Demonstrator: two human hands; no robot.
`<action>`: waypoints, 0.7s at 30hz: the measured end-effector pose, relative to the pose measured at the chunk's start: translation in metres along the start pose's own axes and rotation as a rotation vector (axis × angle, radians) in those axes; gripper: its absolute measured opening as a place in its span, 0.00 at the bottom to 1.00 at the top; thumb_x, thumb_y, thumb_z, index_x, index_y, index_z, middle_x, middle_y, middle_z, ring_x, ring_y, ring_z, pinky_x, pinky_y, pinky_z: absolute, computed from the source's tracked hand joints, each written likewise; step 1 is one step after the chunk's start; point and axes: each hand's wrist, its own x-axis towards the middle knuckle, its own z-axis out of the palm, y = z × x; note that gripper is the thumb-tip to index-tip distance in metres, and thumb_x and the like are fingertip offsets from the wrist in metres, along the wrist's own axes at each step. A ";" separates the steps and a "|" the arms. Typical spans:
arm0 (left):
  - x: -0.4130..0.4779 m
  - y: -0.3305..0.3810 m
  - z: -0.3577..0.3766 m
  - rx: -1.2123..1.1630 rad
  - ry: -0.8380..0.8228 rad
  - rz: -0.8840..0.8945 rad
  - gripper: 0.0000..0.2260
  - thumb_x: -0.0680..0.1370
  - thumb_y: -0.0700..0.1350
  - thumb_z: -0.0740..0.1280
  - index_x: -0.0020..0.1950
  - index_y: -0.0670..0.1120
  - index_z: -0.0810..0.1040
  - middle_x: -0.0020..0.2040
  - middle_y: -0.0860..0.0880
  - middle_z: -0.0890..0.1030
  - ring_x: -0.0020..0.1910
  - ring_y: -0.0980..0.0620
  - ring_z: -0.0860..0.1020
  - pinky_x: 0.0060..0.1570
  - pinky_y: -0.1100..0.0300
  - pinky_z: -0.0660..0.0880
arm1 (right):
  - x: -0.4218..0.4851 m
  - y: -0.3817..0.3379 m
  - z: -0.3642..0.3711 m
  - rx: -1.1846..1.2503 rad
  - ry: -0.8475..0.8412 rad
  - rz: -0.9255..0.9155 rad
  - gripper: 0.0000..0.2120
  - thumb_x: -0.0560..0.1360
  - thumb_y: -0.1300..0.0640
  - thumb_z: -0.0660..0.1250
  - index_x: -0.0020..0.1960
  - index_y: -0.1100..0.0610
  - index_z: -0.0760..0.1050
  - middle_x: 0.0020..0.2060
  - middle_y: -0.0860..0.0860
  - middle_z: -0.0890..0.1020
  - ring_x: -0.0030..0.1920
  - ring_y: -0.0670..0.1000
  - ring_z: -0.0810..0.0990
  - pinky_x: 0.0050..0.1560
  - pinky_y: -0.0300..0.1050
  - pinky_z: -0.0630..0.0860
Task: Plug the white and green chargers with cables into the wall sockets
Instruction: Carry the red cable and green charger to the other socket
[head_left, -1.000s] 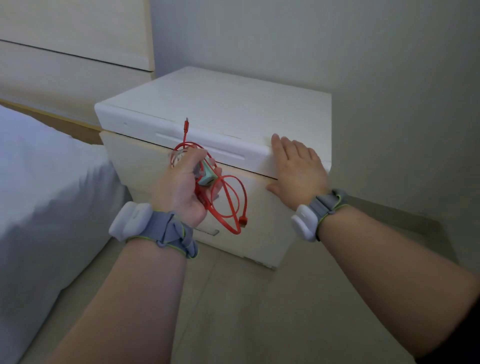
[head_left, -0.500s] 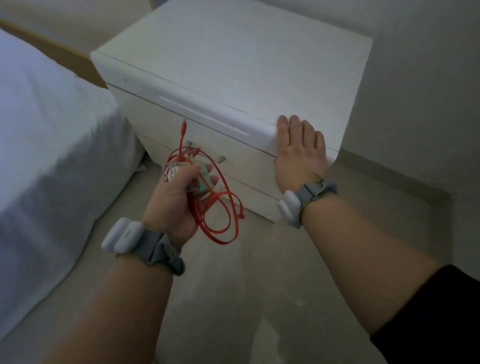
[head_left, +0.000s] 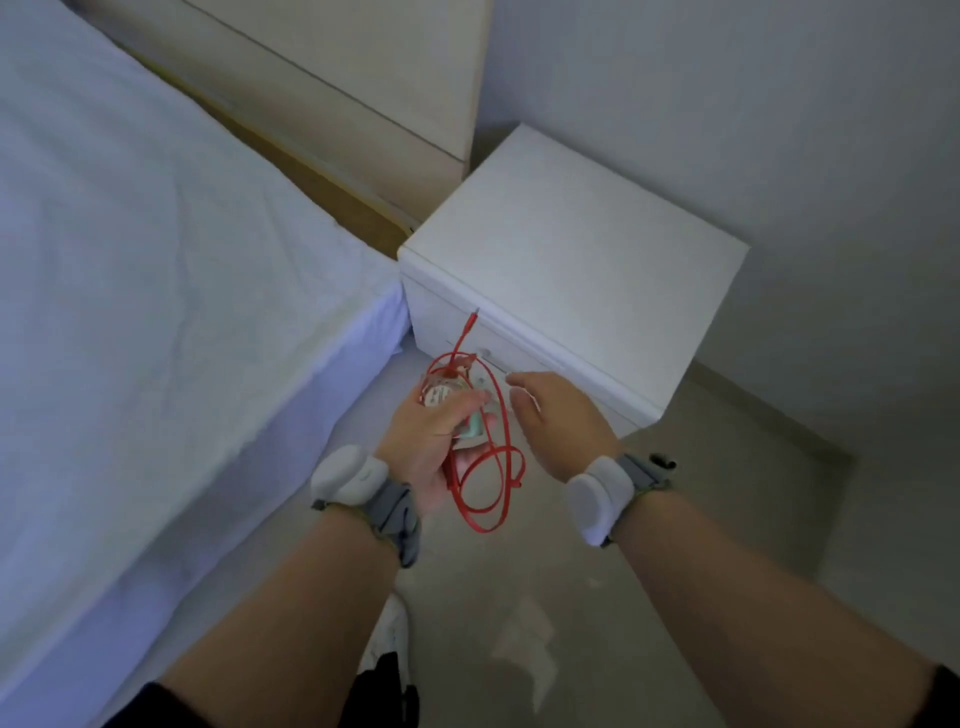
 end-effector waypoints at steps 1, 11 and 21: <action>-0.014 0.015 0.001 0.010 -0.019 0.011 0.06 0.74 0.36 0.65 0.46 0.45 0.79 0.38 0.44 0.81 0.33 0.51 0.81 0.31 0.59 0.80 | -0.010 -0.023 -0.013 0.140 0.001 0.030 0.17 0.81 0.52 0.52 0.64 0.56 0.73 0.59 0.52 0.78 0.60 0.53 0.76 0.58 0.42 0.68; -0.166 0.098 -0.011 -0.199 -0.031 0.124 0.09 0.78 0.42 0.59 0.47 0.44 0.78 0.37 0.46 0.85 0.35 0.51 0.83 0.33 0.62 0.80 | -0.112 -0.174 -0.077 0.419 -0.325 -0.250 0.28 0.72 0.53 0.70 0.70 0.44 0.65 0.57 0.46 0.77 0.56 0.50 0.79 0.61 0.45 0.75; -0.359 0.120 -0.087 -0.466 0.114 0.301 0.16 0.78 0.45 0.59 0.62 0.39 0.74 0.52 0.40 0.81 0.43 0.47 0.83 0.42 0.57 0.81 | -0.221 -0.310 -0.049 0.218 -0.451 -0.639 0.29 0.67 0.52 0.75 0.64 0.50 0.67 0.45 0.42 0.77 0.47 0.46 0.80 0.52 0.41 0.78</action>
